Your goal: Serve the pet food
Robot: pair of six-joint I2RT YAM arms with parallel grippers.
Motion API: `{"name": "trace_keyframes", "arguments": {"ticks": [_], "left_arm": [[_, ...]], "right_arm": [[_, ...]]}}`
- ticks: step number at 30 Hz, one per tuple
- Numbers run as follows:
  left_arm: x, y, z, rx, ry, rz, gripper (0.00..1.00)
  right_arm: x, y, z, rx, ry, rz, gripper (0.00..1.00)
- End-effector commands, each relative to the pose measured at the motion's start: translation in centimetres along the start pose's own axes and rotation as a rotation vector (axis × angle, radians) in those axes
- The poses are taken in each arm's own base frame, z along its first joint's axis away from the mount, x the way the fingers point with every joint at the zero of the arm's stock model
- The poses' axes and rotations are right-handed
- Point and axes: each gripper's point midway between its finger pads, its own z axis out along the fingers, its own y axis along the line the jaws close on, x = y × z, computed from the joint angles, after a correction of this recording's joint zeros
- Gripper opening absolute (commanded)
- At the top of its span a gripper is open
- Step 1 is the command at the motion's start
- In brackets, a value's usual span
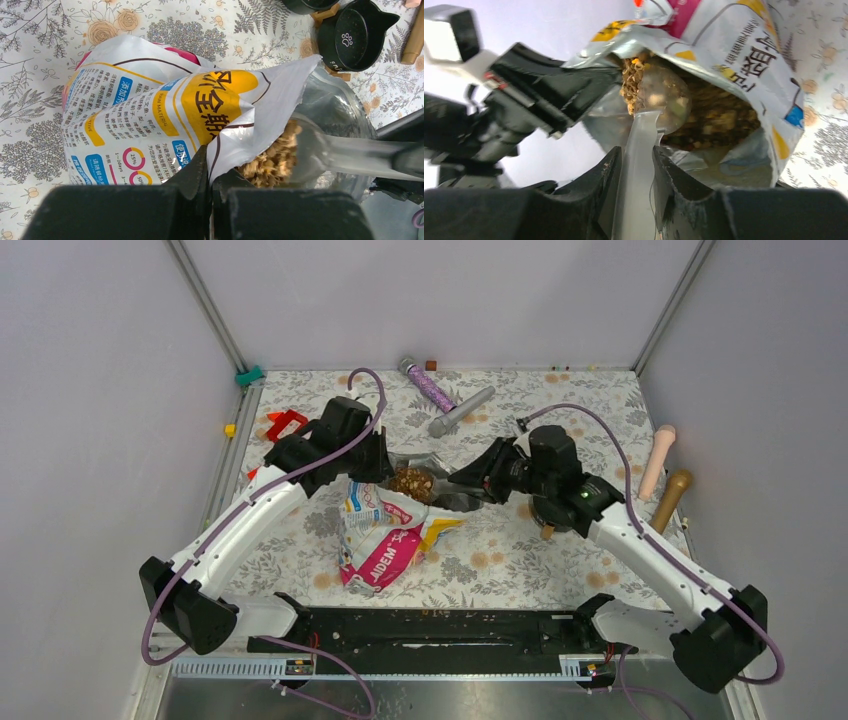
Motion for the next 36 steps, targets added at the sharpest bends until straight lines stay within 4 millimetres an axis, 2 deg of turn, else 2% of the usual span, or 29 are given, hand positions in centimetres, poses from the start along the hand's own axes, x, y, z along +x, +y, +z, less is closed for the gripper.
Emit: {"name": "trace_keyframes", "arguments": {"ticks": [1,12,18,23,31,36], "left_arm": [[-0.6,-0.7,-0.7,0.023,-0.019,0.015,0.0],[-0.2,-1.6,-1.1,0.05,-0.016,0.055,0.0],[-0.4,-1.4,-1.2,0.038,-0.028,0.055,0.0],[-0.5,-1.4,-1.3,0.034,-0.035,0.053,0.0],[-0.5,-1.5,-1.5,0.037,-0.041,0.061,0.0],[-0.5,-1.6,-1.6,0.037,-0.043,0.061,0.0]], "right_arm": [[-0.8,3.1,-1.9,-0.156,-0.046,0.016,0.0],[-1.2,1.0,-3.8,-0.224,-0.15,0.12,0.0],[-1.0,1.8,-6.2,-0.307,-0.199,0.117,0.0],[-0.3,1.4,-7.6,-0.3,-0.206,0.094,0.0],[-0.4,0.8,-8.3,-0.326,-0.243,0.134,0.0],[-0.1,0.8,-8.0,-0.331,-0.216,0.141,0.0]]}}
